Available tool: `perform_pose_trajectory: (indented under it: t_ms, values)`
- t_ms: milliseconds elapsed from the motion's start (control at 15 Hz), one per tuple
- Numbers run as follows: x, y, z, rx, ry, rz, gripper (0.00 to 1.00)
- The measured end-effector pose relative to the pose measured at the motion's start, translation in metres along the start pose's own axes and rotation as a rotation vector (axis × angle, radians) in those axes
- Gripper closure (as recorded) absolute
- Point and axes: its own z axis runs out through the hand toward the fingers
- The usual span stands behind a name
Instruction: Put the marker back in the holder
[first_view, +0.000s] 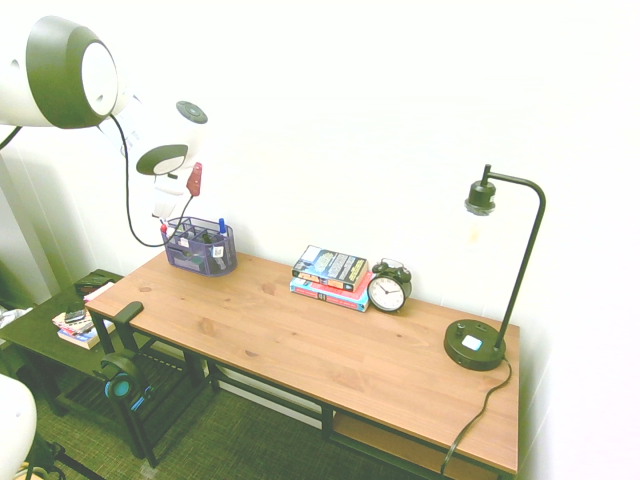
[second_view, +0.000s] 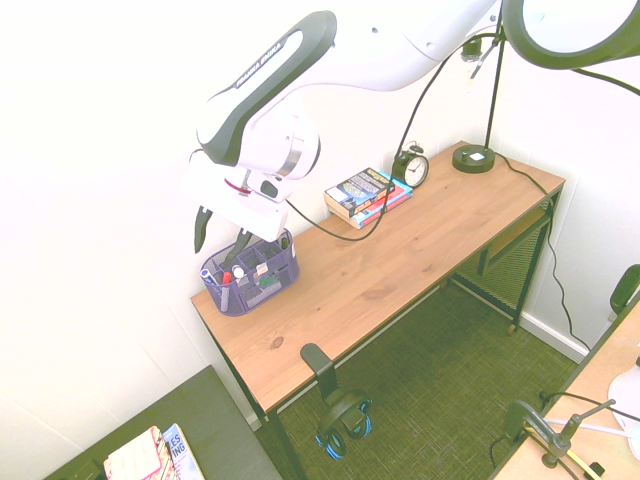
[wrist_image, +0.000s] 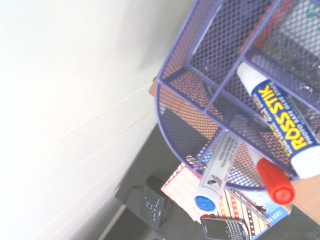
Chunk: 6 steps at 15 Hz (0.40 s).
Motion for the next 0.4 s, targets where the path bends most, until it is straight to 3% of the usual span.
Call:
perform_pose_trajectory:
  t_ms: [400]
  values:
    - [-0.033,0.000,-0.027,0.019,0.055,-0.123,0.00]
